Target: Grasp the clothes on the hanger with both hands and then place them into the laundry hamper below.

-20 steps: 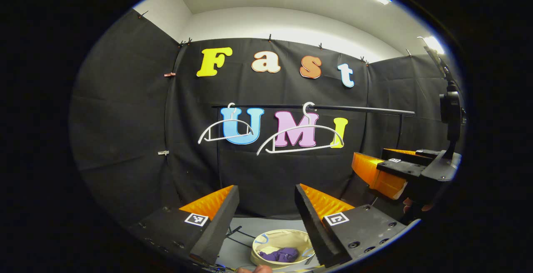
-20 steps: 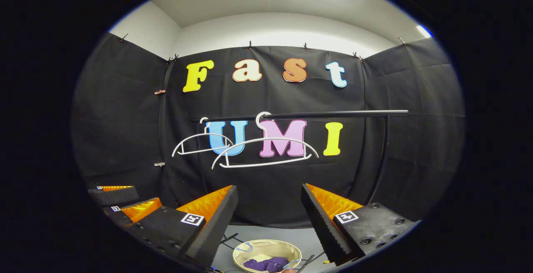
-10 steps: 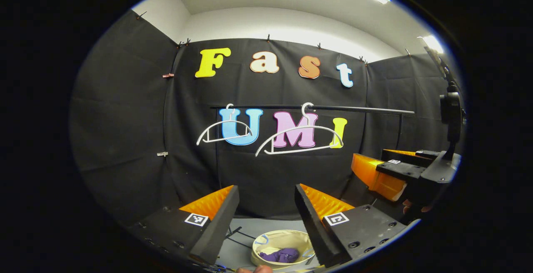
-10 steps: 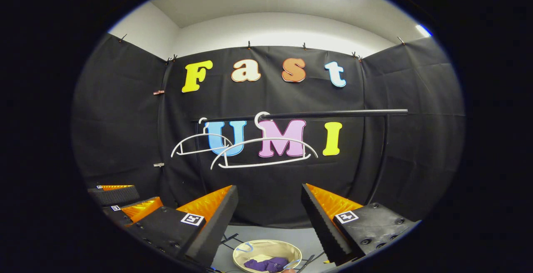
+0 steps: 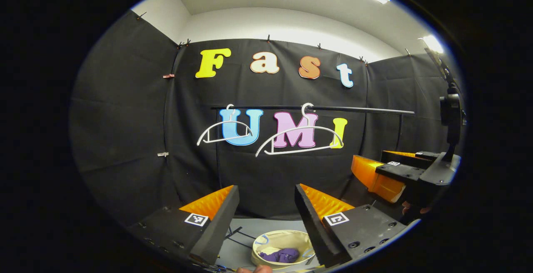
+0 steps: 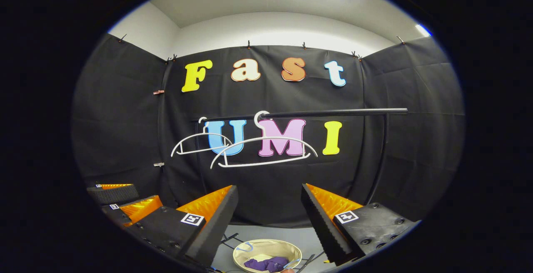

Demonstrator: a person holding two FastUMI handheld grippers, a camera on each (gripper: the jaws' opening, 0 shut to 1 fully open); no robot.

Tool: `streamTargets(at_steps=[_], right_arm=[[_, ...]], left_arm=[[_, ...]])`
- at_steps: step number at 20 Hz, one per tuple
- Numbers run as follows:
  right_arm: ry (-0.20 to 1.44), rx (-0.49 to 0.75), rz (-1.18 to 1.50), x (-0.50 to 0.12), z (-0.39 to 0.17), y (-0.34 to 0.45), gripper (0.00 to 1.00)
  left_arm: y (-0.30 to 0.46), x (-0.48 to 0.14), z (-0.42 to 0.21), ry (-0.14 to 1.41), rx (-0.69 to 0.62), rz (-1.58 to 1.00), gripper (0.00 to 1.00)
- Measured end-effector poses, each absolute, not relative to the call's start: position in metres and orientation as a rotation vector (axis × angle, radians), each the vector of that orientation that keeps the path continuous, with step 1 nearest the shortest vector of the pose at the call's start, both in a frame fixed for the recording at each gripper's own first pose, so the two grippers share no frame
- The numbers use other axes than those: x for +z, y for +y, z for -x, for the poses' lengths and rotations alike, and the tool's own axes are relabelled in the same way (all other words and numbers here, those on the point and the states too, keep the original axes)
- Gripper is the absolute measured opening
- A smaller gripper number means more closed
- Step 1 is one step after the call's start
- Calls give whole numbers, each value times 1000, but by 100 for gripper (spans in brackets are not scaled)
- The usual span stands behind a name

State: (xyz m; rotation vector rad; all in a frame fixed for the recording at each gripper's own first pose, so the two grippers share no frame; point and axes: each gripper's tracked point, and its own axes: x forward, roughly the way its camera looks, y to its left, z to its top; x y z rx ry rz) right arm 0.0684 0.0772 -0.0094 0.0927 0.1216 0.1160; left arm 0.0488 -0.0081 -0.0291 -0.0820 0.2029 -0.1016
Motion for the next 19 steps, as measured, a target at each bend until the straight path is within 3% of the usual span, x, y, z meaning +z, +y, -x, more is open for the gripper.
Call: streamTargets(at_steps=[19], right_arm=[[104,132,-63,-4,-62,74,100]], left_arm=[[-14,-25,-39,191,-100,69,86]])
